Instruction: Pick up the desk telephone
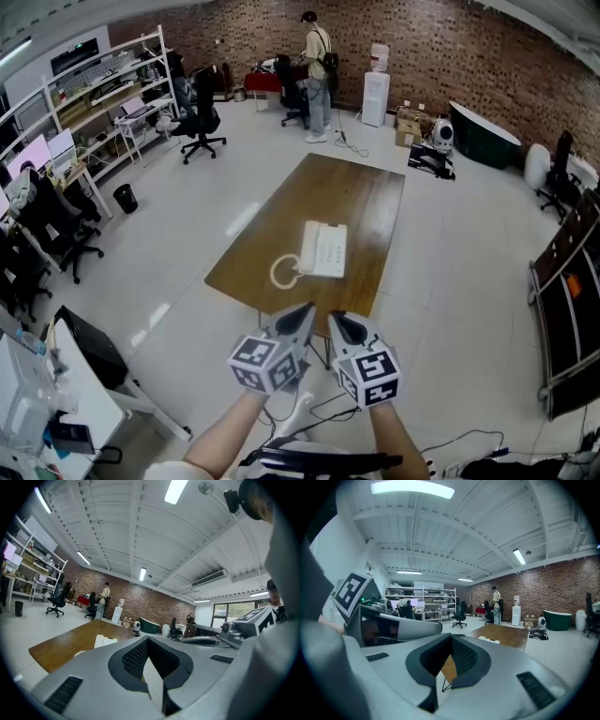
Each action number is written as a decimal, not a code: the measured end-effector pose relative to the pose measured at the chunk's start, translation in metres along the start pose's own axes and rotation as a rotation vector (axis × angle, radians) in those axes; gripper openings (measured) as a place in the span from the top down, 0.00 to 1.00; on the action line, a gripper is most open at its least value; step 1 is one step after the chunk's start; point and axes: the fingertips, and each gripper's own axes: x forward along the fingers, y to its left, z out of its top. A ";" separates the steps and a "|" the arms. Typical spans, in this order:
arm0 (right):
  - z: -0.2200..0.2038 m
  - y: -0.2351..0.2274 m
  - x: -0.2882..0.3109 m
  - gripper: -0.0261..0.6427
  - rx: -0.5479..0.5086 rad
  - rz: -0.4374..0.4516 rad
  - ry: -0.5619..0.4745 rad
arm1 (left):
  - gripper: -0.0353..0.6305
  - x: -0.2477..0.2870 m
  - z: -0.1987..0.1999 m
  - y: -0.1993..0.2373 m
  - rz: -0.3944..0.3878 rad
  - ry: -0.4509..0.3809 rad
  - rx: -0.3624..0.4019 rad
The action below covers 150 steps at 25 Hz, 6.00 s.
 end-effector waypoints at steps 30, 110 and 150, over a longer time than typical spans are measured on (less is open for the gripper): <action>-0.011 -0.079 0.103 0.93 0.047 -0.027 0.039 | 0.94 0.108 -0.023 0.085 -0.011 0.069 -0.025; -0.196 -0.250 0.295 0.69 0.623 0.041 0.374 | 0.45 0.265 -0.193 0.283 0.092 0.439 -0.290; 0.070 -0.207 0.173 0.69 0.239 0.077 -0.187 | 0.45 0.186 0.067 0.131 0.069 -0.104 0.119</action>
